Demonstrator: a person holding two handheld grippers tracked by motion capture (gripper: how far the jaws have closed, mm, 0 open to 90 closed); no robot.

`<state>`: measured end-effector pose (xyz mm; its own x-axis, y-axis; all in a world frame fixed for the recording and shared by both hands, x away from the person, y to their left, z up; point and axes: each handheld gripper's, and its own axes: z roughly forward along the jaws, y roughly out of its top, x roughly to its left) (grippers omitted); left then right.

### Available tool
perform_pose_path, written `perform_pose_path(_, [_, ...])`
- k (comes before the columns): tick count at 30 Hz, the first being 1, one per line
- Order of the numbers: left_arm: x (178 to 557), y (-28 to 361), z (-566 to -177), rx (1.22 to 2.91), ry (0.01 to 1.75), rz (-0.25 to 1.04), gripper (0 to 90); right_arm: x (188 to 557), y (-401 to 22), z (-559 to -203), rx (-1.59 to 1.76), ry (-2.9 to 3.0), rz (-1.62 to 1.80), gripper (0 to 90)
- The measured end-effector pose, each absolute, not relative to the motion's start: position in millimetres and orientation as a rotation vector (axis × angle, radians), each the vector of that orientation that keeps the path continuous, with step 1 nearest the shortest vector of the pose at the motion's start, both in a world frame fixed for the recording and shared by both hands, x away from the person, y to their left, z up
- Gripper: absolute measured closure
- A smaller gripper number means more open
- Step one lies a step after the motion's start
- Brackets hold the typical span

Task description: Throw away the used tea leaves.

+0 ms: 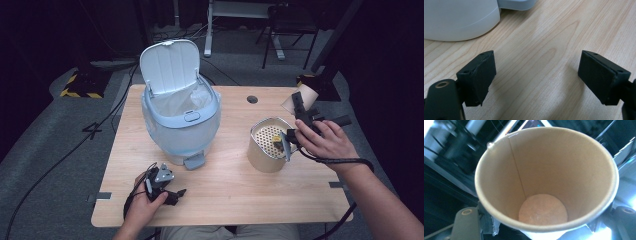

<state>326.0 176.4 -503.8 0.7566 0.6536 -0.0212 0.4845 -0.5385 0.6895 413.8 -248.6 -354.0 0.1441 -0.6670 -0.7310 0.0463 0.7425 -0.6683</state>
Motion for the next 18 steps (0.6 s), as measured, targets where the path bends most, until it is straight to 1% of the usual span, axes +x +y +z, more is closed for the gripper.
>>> perform_pose_path(3, [326,177,-504,2.249,0.846,0.309,15.3,416,-251,-352,-0.52,1.392,-0.499,29.1])
perform_pose_path(4, [327,177,-504,2.25,0.842,0.306,15.3,418,-255,-348,-0.421,1.503,-0.379,29.0])
perform_pose_path(7, [328,177,-504,2.25,0.841,0.303,15.3,420,-259,-343,-0.324,1.583,-0.278,28.9])
perform_pose_path(10, [329,177,-504,2.251,0.842,0.307,15.2,424,-268,-333,-0.105,1.767,-0.007,28.5])
perform_pose_path(11, [329,177,-504,2.251,0.842,0.307,15.2,424,-268,-333,-0.105,1.767,-0.007,28.5])
perform_pose_path(12, [329,177,-504,2.251,0.842,0.307,15.1,426,-275,-329,0.109,1.898,0.231,28.3])
perform_pose_path(13, [330,177,-504,2.251,0.842,0.306,15.1,426,-275,-329,0.109,1.898,0.231,28.3])
perform_pose_path(16, [330,177,-504,2.252,0.839,0.304,15.1,432,-290,-323,0.482,2.032,0.613,28.1])
perform_pose_path(17, [331,177,-504,2.252,0.841,0.302,15.1,432,-290,-323,0.482,2.032,0.613,28.1])
perform_pose_path(18, [331,177,-504,2.25,0.843,0.302,15.1,433,-293,-322,0.554,2.048,0.683,28.1])
